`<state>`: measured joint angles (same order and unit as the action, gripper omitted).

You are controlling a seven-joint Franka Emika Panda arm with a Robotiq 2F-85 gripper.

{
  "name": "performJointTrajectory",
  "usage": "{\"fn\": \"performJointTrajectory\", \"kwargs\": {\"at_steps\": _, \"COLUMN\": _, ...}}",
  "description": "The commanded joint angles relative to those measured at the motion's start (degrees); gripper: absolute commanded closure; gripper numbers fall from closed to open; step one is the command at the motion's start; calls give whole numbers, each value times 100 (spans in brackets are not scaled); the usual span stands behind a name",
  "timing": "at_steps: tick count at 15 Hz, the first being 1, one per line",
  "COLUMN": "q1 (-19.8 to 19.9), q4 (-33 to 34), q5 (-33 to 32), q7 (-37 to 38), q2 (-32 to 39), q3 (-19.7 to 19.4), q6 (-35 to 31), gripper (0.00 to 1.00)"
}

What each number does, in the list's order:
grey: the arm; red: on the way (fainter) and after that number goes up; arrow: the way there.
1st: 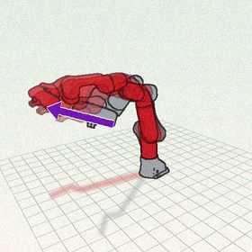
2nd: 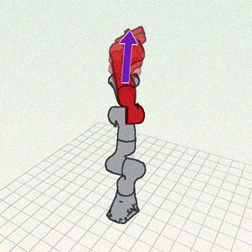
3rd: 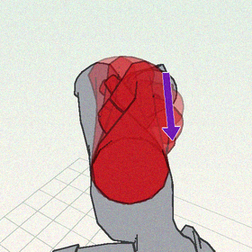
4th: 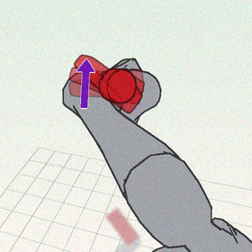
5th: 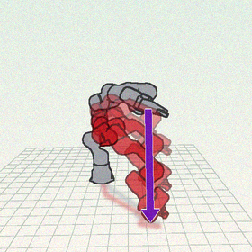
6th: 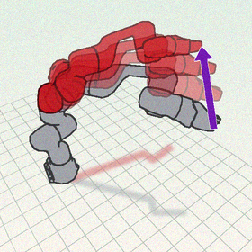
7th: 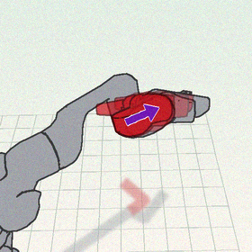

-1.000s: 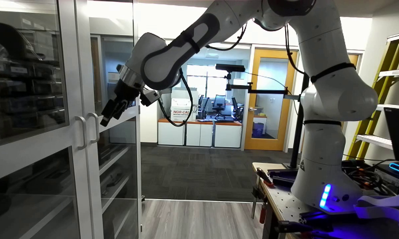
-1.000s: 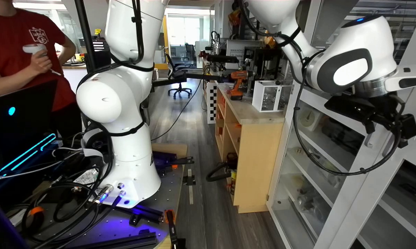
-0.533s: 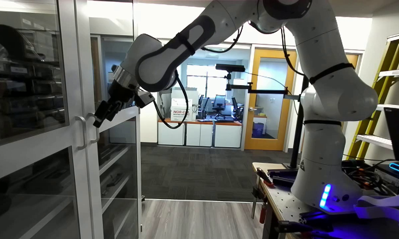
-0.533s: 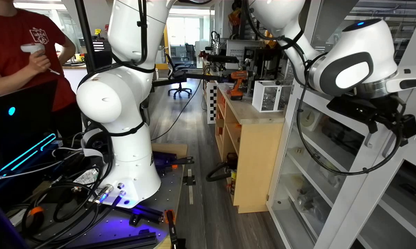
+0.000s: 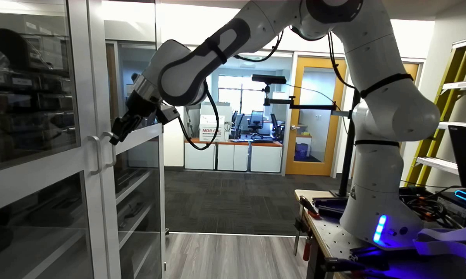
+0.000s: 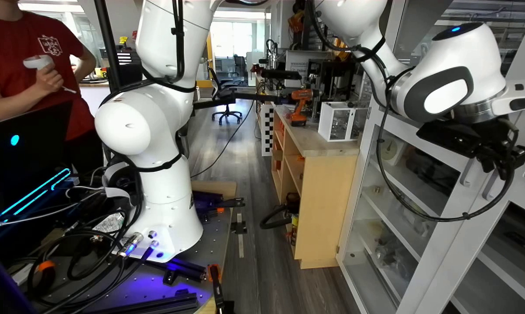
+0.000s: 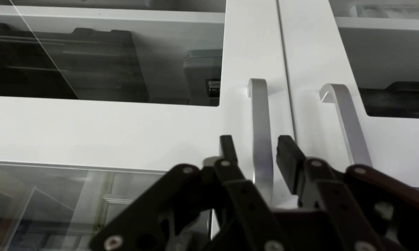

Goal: Open the right cabinet door

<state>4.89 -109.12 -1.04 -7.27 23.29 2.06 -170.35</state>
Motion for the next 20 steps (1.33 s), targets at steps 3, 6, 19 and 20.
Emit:
{"fn": "performJointTrajectory", "kwargs": {"at_steps": 3, "q1": 831, "q4": 73, "q5": 623, "q7": -1033, "q2": 158, "q3": 1060, "q6": -227, "gripper": 98}}
{"fn": "performJointTrajectory", "kwargs": {"at_steps": 6, "q1": 1200, "q4": 48, "q5": 786, "q7": -1411, "q2": 147, "q3": 1443, "q6": -155, "gripper": 96}}
{"fn": "performJointTrajectory", "kwargs": {"at_steps": 19, "q1": 2109, "q4": -632, "q5": 758, "q7": -2073, "q2": -579, "q3": 2009, "q6": 448, "gripper": 96}}
{"fn": "performJointTrajectory", "kwargs": {"at_steps": 20, "q1": 2197, "q4": -663, "q5": 782, "q7": -2141, "q2": -620, "q3": 2070, "q6": 519, "gripper": 96}}
